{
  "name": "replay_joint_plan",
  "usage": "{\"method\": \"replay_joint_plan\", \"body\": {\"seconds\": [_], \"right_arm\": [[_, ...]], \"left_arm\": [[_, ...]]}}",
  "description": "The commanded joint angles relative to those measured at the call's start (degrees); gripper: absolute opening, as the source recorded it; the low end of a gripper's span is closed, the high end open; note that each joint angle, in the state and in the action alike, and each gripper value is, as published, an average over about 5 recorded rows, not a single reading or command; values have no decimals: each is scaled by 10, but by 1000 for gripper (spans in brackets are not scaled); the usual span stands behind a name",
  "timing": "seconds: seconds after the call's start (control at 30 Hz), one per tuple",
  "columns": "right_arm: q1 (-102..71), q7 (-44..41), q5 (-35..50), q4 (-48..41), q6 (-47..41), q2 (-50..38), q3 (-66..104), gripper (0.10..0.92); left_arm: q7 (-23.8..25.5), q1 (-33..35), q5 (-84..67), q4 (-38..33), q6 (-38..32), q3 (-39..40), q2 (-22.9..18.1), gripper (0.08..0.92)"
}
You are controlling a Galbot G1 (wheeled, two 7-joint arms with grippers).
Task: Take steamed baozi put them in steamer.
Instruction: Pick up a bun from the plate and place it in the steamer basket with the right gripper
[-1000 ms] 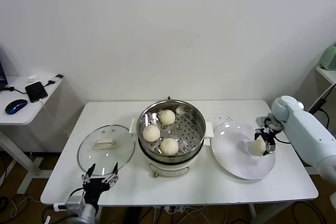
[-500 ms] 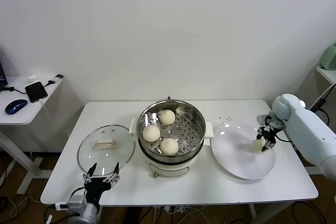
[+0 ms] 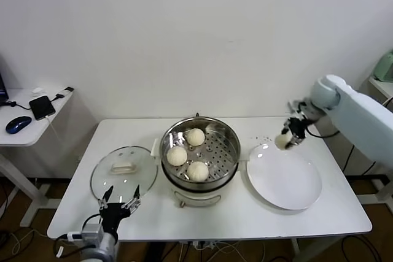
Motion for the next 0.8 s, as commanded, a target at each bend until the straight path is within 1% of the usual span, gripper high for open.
{"method": "replay_joint_plan", "body": {"seconds": [0.03, 0.2, 0.33, 0.53, 0.8], "right_arm": [[232, 26, 217, 96, -120, 17, -232, 526], [285, 49, 290, 111, -187, 83, -282, 526], [289, 67, 318, 98, -220, 141, -303, 526], [248, 97, 331, 66, -259, 205, -317, 526], [179, 129, 302, 58, -283, 229, -317, 526]], "left_arm": [[-1, -6, 8, 2, -4, 0, 4, 823], [-1, -8, 9, -8, -5, 1, 7, 823], [-1, -8, 3, -15, -5, -4, 11, 823], [0, -4, -6, -26, -4, -6, 13, 823], [0, -4, -10, -29, -4, -4, 12, 823]]}}
